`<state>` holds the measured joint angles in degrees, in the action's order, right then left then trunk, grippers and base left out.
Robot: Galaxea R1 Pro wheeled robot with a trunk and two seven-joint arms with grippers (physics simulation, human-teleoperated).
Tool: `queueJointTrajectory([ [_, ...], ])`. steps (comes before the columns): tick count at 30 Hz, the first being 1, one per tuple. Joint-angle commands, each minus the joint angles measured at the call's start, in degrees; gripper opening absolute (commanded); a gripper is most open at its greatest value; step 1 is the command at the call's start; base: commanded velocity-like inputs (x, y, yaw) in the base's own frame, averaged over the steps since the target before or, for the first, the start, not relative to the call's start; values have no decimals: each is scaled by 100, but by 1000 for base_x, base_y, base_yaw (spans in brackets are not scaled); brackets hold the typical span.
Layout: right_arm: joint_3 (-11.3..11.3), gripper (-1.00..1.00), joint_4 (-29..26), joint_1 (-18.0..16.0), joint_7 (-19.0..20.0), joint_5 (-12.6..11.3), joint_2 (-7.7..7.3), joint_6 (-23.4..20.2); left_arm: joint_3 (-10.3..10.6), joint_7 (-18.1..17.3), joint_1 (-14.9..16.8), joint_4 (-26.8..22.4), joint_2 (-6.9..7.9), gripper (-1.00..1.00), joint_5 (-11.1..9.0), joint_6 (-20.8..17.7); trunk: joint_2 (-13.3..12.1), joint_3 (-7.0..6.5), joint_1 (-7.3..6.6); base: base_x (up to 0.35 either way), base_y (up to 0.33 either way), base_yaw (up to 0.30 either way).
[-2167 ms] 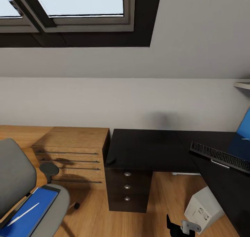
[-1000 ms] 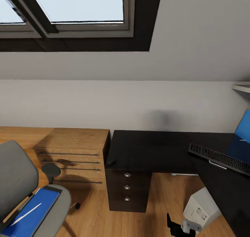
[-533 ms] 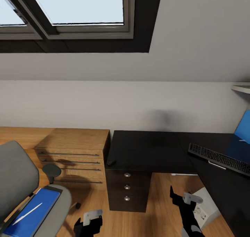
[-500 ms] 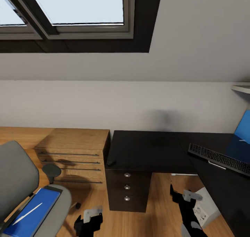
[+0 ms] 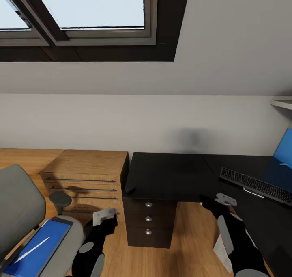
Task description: In the bedroom, organize the workspace by keeping the computer under the desk, ensuring the monitor is on the desk, placing the keyboard on the desk next to the monitor, placing the mouse on the desk next to the keyboard, moving the folder from the swivel chair onto the desk next to the mouse, stacking the notebook on top of the folder with the pen on top of the notebook, and positioning the swivel chair next to the desk.
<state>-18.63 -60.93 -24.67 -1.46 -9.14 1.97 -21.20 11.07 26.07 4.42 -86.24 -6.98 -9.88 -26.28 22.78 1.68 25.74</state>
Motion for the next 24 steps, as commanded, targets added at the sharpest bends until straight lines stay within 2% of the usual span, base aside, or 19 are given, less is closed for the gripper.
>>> queueJointTrajectory([
  [1,-15,100,-39,9,-13,-171,-7,-74,-137,50,6,105,33,100,-54,-21,14,14,4,0,0,0],
  [4,-17,100,-54,19,-13,-218,-18,-96,-302,53,6,159,39,100,-45,6,14,14,4,4,0,0],
  [8,-16,100,-63,23,-13,-245,-6,-111,-356,111,6,171,51,100,-33,45,14,14,4,143,-69,0],
  [24,-9,100,-36,23,-12,-207,-2,-104,-368,172,6,203,47,100,-47,52,14,14,4,272,-176,0],
])
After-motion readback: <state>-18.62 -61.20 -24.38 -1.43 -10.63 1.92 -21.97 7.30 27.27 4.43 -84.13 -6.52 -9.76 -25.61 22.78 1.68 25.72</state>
